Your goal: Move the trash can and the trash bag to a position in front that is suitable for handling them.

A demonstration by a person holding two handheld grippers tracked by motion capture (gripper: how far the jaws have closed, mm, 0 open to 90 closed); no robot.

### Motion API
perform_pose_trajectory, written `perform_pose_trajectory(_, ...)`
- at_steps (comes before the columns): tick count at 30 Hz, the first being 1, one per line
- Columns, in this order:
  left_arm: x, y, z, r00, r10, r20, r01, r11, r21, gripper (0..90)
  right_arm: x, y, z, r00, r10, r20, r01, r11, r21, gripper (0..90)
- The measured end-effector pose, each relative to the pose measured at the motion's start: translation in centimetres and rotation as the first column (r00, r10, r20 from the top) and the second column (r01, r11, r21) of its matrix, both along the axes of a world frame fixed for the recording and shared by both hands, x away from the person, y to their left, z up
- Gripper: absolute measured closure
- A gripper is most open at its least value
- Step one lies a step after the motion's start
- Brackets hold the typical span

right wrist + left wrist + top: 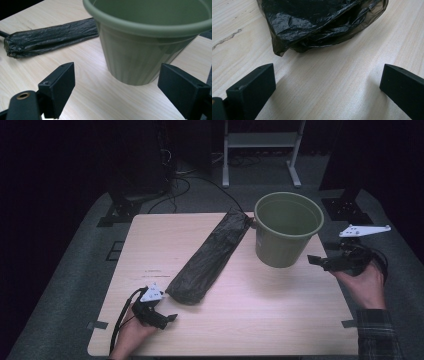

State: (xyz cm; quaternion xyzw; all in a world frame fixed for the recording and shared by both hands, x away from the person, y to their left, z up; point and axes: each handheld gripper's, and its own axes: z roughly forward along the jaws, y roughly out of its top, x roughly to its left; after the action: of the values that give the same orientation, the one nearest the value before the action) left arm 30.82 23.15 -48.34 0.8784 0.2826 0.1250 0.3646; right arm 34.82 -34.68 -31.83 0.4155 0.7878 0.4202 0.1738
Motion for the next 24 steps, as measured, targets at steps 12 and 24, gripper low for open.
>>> perform_pose_trajectory(12,0.0,0.0,0.0,1.0,0.001,0.0,-0.001,1.0,-0.002,0.0,2.1,-0.5,2.2,0.999,-0.044,0.008,0.044,0.999,0.0,13.4)
perform_pose_trajectory(24,0.0,0.0,0.0,1.0,0.001,0.002,-0.001,1.0,-0.003,0.0,5.3,-1.0,3.4,0.9951,-0.098,-0.013,0.097,0.995,-0.013,13.4)
